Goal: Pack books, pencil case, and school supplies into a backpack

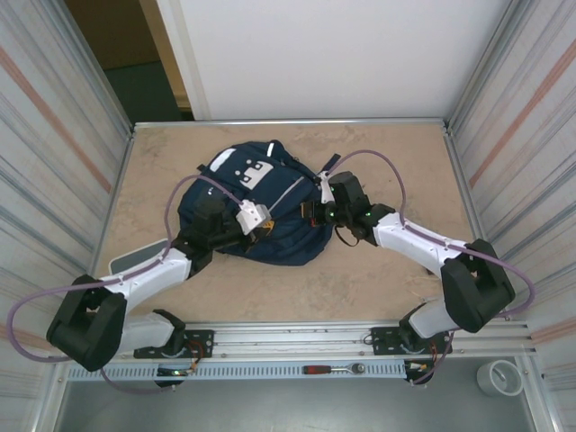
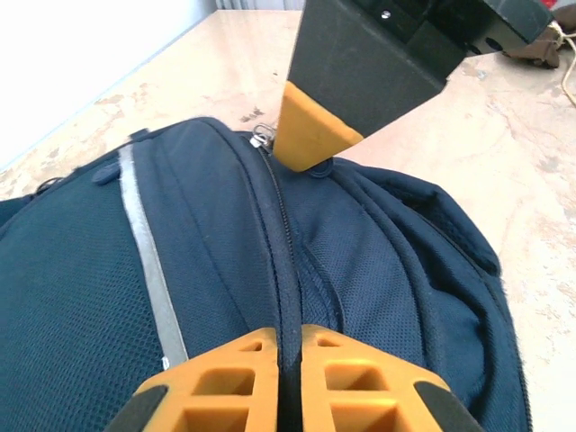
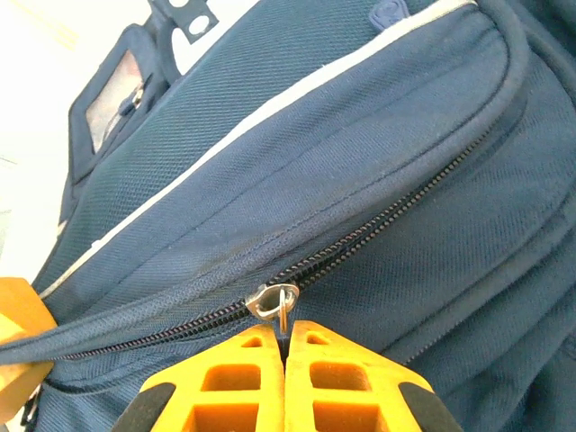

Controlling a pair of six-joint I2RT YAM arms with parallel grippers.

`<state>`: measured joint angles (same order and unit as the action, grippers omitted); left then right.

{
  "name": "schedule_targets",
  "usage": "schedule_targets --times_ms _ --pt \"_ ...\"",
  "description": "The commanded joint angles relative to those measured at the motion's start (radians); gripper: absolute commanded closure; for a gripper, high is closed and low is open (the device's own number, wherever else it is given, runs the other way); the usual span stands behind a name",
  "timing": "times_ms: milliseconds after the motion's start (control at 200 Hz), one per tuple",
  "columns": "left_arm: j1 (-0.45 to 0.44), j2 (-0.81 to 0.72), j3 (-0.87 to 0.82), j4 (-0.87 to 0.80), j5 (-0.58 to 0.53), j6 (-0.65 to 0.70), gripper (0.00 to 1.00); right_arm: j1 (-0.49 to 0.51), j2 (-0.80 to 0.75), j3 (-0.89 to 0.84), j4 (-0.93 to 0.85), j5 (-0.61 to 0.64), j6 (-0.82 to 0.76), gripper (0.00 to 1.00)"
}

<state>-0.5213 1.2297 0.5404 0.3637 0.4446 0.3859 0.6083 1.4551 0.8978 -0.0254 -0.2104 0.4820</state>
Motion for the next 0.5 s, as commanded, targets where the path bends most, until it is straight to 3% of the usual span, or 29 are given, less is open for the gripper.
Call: schedule_targets --times_ms 0,70,286,496 --pt "0.049 0.005 0.017 -0.002 -0.129 -0.048 0.99 -0.006 0.031 0.02 -0.015 0.083 0.004 1.0" --pt "0.049 0.025 0.039 -0.032 -0.129 -0.051 0.93 0.016 0.031 0.017 -0.001 0.08 0.004 1.0" --pt "0.013 0.0 0.096 -0.139 -0.081 -0.036 0.6 0.054 -0.004 0.012 0.018 0.066 0.027 1.0" --pt "-0.054 -0.039 0.106 -0.155 -0.12 -0.016 0.45 0.096 -0.046 0.03 0.017 0.059 0.04 1.0"
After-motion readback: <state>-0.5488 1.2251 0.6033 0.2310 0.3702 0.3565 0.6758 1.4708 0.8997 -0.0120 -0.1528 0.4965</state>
